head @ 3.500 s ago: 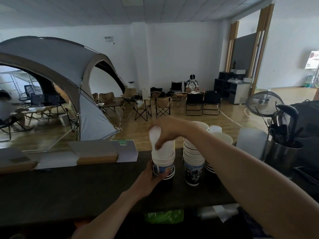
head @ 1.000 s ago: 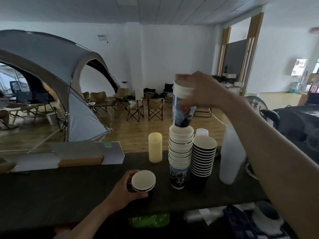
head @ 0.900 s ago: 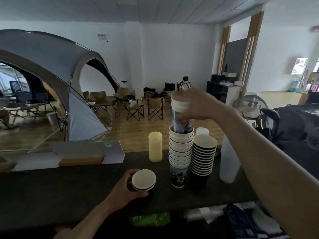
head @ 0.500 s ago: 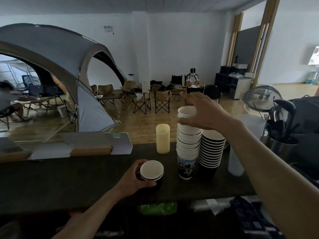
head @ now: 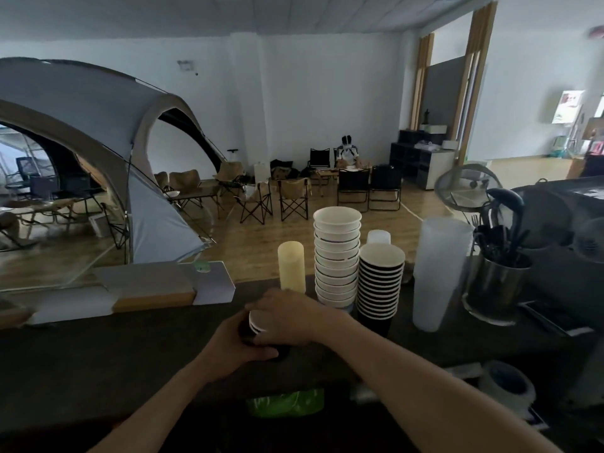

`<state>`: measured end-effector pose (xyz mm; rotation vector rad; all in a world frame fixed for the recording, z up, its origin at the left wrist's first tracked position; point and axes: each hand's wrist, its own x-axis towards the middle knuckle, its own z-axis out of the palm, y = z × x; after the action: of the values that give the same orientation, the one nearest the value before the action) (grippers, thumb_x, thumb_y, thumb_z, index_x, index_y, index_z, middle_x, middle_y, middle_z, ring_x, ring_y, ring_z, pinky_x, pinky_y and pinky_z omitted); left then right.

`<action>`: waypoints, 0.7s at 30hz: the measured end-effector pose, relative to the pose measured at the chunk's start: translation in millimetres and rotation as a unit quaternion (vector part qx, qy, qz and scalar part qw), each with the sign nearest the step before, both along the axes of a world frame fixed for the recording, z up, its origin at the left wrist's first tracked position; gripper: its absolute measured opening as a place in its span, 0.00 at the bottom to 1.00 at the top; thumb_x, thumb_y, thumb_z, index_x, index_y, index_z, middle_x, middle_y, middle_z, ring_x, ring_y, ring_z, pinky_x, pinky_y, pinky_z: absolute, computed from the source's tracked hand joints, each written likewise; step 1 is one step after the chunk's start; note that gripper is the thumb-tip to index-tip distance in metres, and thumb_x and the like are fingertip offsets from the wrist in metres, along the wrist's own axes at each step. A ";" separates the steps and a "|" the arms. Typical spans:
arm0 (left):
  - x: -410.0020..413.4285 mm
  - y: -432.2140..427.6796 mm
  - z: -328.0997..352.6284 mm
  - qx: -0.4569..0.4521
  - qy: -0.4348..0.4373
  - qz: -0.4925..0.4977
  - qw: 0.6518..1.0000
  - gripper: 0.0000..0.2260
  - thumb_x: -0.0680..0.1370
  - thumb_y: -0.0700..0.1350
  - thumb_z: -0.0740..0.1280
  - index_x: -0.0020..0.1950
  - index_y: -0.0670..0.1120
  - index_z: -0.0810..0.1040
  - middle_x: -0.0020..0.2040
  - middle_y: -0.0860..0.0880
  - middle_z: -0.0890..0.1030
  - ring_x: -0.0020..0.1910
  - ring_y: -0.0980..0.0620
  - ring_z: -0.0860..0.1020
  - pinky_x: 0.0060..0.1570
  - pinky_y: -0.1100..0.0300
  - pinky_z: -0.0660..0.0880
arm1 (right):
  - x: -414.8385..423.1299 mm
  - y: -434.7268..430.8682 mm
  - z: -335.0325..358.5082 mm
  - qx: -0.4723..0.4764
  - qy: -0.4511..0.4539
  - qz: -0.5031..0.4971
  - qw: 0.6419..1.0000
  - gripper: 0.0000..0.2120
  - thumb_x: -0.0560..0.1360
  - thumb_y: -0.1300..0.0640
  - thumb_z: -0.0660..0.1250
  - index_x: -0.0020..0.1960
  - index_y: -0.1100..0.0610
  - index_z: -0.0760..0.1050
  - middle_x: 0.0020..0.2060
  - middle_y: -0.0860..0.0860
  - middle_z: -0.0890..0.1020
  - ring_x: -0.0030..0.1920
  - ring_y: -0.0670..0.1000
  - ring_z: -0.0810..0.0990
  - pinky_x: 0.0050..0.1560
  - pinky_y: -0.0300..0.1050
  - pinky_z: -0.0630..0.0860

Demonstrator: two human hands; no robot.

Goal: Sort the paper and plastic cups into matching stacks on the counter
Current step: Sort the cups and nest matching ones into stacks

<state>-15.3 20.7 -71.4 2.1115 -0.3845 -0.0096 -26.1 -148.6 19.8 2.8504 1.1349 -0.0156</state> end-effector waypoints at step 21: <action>24.9 -93.2 122.0 -0.104 -0.146 0.009 0.984 0.32 0.64 0.44 0.81 0.63 0.45 0.71 0.53 0.46 0.79 0.44 0.54 0.80 0.38 0.64 0.78 | -1.5 -197.9 157.5 0.246 -0.103 -0.288 0.920 0.34 0.67 0.41 0.75 0.70 0.49 0.72 0.66 0.47 0.75 0.63 0.52 0.74 0.60 0.45 0.69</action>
<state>9.5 -72.6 50.5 1.9099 -0.5180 0.3406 -27.6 -346.5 177.3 3.3967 0.2465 0.5997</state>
